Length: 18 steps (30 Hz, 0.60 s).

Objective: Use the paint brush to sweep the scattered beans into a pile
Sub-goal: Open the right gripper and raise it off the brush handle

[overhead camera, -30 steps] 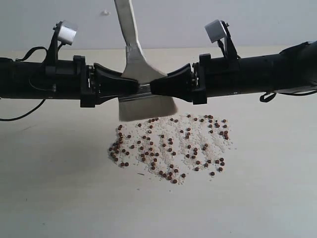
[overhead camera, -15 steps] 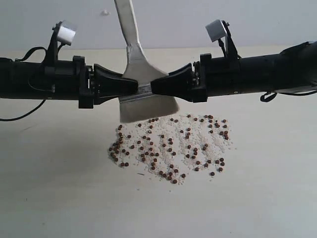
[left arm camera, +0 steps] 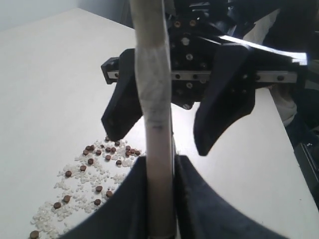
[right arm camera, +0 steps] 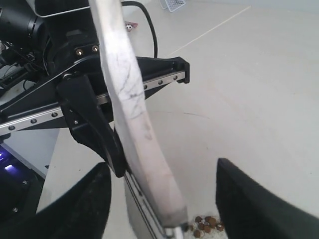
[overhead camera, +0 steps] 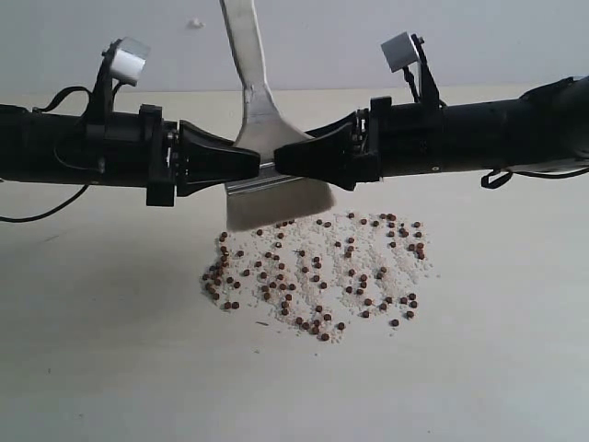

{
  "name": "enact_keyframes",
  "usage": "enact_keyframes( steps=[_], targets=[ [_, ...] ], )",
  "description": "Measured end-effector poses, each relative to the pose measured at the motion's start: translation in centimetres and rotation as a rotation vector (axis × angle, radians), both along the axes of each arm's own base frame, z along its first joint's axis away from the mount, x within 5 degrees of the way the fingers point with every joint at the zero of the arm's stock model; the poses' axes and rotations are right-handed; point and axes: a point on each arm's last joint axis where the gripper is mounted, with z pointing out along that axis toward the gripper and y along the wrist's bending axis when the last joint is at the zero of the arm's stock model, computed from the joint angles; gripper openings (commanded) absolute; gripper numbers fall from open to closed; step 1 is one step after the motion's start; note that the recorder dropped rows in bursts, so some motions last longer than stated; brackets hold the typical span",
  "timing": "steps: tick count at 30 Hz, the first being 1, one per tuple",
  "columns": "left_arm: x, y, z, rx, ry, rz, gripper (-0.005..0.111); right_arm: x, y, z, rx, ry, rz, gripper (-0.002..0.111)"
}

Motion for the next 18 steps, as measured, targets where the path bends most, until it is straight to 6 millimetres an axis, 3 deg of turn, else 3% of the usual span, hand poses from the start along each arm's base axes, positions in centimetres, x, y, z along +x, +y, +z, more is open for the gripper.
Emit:
enact_keyframes(
  steps=[7, 18],
  targets=[
    [0.1, 0.0, 0.1, 0.000, -0.005, -0.002, 0.000, 0.0, 0.0, 0.4, 0.006, 0.006, -0.005, 0.068],
    [0.1, -0.1, 0.2, 0.003, -0.008, -0.006, 0.000, -0.4, -0.3, 3.7, -0.020, -0.099, -0.050, 0.068]
  ],
)
